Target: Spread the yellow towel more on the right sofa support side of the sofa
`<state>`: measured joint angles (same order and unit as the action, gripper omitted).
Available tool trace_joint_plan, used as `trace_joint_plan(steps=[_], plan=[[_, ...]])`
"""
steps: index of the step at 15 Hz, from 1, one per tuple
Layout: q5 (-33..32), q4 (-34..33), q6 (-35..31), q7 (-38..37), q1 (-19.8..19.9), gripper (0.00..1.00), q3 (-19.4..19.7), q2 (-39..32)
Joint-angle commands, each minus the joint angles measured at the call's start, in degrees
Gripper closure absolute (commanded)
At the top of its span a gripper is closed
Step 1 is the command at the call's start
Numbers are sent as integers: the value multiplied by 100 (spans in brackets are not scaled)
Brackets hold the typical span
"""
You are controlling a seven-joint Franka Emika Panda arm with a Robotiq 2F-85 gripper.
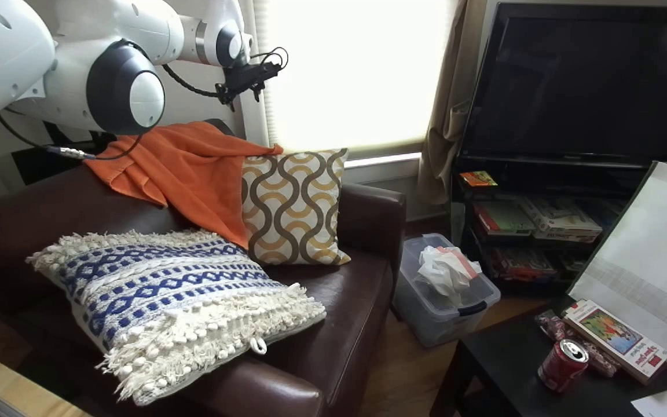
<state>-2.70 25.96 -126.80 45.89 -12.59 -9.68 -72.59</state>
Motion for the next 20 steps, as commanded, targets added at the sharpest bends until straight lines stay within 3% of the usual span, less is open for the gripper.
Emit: trace_joint_plan(steps=[1, 4, 8, 11, 20], plan=[[392, 238, 1164, 300, 88, 0, -290, 422], [451, 217, 2143, 72, 98, 0, -196, 637], [624, 152, 2965, -835, 145, 0, -174, 742], [787, 119, 3206, -1689, 133, 0, -187, 690], [502, -85, 3461, -4300, -35, 0, 433, 495]])
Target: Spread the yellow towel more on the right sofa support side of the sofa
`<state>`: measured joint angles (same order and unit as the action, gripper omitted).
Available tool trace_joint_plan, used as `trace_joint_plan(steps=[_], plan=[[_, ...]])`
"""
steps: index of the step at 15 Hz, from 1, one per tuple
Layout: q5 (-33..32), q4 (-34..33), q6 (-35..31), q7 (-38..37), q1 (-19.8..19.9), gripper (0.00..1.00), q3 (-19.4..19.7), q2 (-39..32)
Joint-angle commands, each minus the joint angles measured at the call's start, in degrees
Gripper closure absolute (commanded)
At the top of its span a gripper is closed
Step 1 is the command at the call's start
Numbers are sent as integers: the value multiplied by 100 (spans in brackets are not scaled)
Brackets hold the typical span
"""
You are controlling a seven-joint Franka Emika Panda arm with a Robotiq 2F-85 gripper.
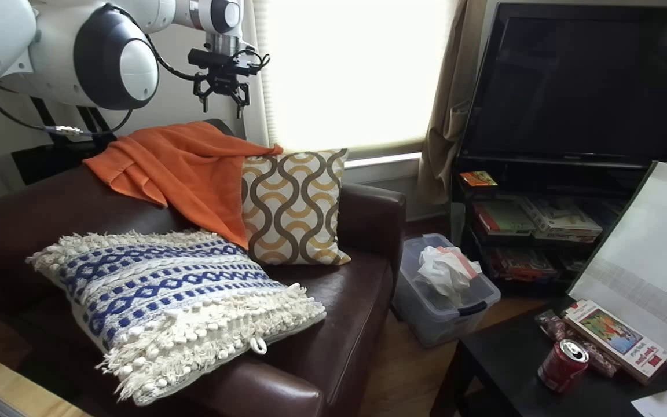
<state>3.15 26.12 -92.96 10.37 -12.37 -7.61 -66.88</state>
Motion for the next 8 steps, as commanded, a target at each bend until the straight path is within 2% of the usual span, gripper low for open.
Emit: trace_joint_plan(steps=[1, 2, 3, 8], plan=[[-110, -79, 131, -1004, -64, 0, 310, -75], [-205, -64, 173, -1145, -91, 0, 429, -76], [-60, -133, 78, -740, -25, 0, 251, -89], [-66, 57, -19, -766, -17, 0, 267, 26]])
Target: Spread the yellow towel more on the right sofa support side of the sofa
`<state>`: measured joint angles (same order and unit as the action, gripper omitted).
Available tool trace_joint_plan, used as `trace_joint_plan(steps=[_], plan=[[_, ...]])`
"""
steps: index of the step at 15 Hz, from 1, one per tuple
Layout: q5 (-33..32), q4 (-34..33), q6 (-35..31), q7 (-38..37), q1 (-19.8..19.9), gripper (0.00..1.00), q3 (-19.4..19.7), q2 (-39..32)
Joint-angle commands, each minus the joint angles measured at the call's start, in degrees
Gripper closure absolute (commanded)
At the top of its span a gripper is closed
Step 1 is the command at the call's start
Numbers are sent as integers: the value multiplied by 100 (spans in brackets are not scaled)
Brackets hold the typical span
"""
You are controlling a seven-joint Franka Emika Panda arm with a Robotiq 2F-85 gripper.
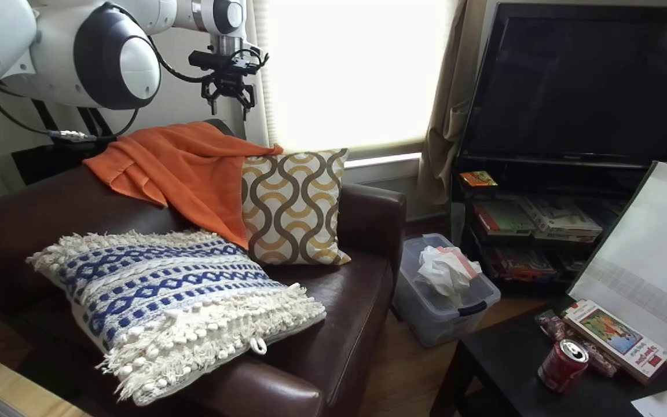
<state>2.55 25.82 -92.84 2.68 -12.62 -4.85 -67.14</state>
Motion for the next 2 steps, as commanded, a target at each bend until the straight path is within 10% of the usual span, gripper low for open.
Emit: trace_joint_plan(steps=[1, 2], plan=[[-6, 87, -31, 3, 8, 0, -9, 53], [-6, 87, -31, 3, 8, 0, -9, 53]])
